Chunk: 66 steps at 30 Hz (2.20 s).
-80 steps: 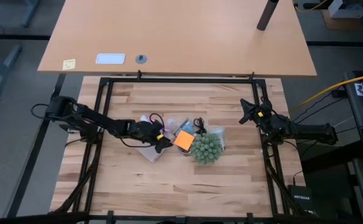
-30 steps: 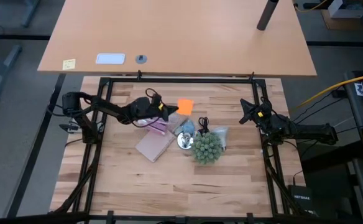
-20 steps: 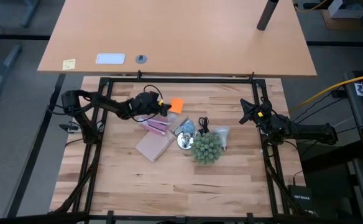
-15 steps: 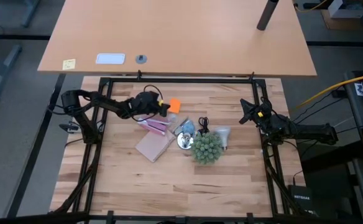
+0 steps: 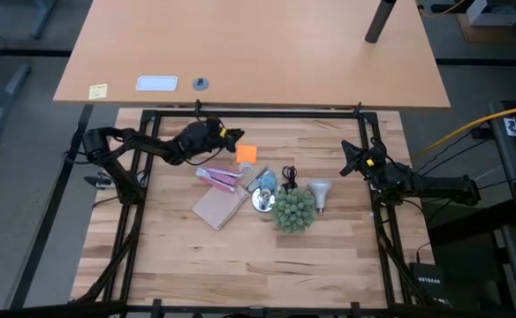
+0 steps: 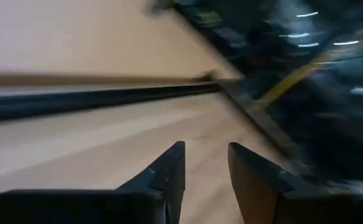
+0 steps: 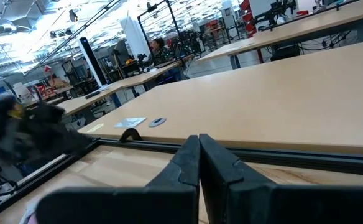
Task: Screw lightbulb
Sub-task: Move the light brown notebook to the top left of the table, then move the green succulent plant to the top right of the table
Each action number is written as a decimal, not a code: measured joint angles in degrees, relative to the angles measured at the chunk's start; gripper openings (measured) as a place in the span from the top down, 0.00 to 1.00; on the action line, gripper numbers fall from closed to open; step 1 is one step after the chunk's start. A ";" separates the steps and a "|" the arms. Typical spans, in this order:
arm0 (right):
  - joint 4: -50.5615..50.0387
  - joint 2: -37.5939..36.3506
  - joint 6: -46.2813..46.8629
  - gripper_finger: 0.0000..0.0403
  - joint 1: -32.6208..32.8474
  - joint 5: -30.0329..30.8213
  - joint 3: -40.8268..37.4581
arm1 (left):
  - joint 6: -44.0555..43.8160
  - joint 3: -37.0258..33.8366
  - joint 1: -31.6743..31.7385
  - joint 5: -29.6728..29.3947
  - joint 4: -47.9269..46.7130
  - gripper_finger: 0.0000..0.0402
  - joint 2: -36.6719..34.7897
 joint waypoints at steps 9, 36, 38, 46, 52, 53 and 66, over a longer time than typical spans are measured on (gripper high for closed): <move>0.00 0.00 0.00 0.99 0.00 0.00 -0.01 | -6.34 0.01 -14.23 30.67 -4.23 0.82 -4.36; 0.44 3.61 6.49 0.99 -0.02 -14.56 0.01 | 6.48 0.25 -23.67 -18.02 -45.03 0.99 -1.16; 0.44 4.60 6.49 0.99 0.00 -14.56 0.01 | 8.35 0.30 -21.59 -18.18 -43.51 1.00 0.08; 0.44 7.48 6.49 0.99 0.00 -14.54 0.01 | 20.71 0.20 -12.38 -18.36 -37.91 1.00 2.46; 0.46 8.07 6.49 0.99 0.00 -14.53 0.01 | 26.62 -0.01 -2.86 -18.79 -34.79 0.99 2.68; 0.44 8.07 6.49 0.99 0.00 -14.53 0.01 | 26.72 -0.07 -1.46 -18.85 -34.27 0.99 2.70; 3.05 7.98 6.03 0.99 -0.01 -15.38 0.21 | 13.30 -0.10 1.39 -2.38 -30.40 0.99 -0.85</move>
